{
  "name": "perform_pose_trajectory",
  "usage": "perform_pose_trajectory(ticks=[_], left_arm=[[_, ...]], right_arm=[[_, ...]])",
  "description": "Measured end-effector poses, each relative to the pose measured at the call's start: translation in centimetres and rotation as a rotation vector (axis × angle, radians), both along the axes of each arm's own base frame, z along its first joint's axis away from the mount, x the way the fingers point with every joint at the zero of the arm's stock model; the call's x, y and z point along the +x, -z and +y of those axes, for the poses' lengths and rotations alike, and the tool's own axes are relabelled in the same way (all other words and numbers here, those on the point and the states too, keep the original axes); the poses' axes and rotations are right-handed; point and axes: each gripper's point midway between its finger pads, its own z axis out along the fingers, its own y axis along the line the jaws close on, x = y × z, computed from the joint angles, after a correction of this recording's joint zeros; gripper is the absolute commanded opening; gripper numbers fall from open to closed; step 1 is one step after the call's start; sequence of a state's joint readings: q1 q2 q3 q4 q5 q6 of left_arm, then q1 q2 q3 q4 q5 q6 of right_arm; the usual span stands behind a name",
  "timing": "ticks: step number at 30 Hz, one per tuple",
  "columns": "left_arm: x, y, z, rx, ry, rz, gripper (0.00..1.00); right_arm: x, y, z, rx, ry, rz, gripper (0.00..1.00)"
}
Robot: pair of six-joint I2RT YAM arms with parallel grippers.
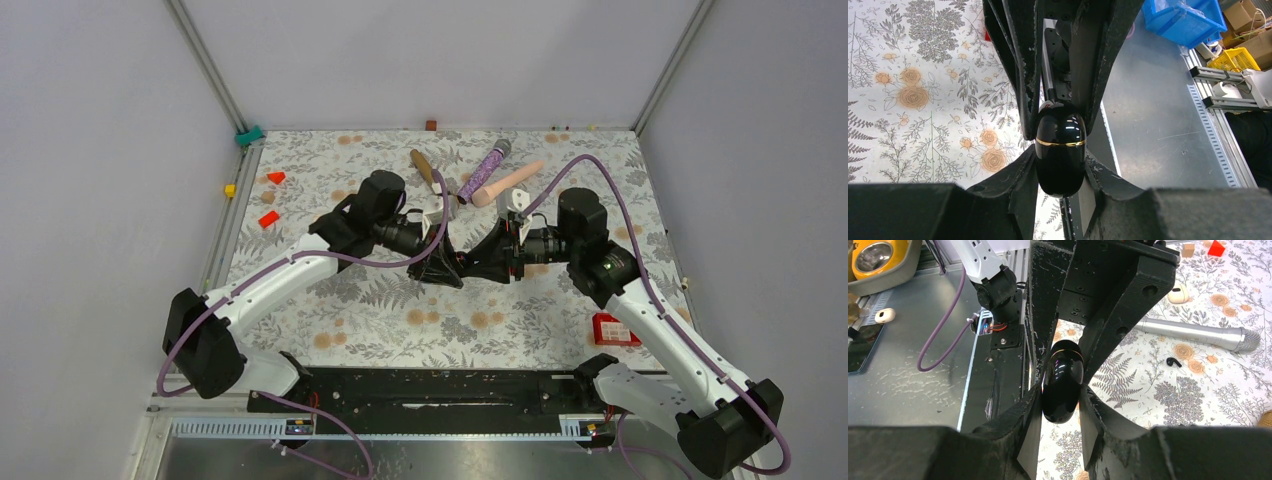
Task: Insert the wireless bluetooth earbuds into the charging case
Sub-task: Pick up the charging case at the center of the board, then open the charging case.
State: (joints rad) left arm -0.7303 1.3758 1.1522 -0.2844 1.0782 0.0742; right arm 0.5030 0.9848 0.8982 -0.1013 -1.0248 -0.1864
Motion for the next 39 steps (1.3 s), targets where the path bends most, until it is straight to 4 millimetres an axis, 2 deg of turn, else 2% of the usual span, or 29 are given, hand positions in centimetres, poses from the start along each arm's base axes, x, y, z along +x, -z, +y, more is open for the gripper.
perform_pose_trajectory(ticks=[3,5,21,29,39], left_arm=[[0.0,0.1,0.0,0.002,0.003,-0.005,0.0],[-0.1,0.2,0.1,0.003,0.009,-0.011,0.0],[-1.2,0.7,1.0,0.019,0.054,-0.057,0.0],[-1.2,0.7,1.0,0.02,0.058,-0.06,0.0],[-1.2,0.7,1.0,0.018,0.059,-0.065,0.0]], right_arm=[[0.0,0.1,0.0,-0.004,0.005,0.005,0.46],[0.1,0.2,0.0,-0.007,0.009,0.003,0.5],[0.2,-0.4,-0.6,-0.008,0.044,-0.037,0.61],[0.1,-0.1,-0.3,-0.005,0.028,-0.001,0.78],[0.9,-0.2,0.1,0.006,0.054,0.044,0.81]])
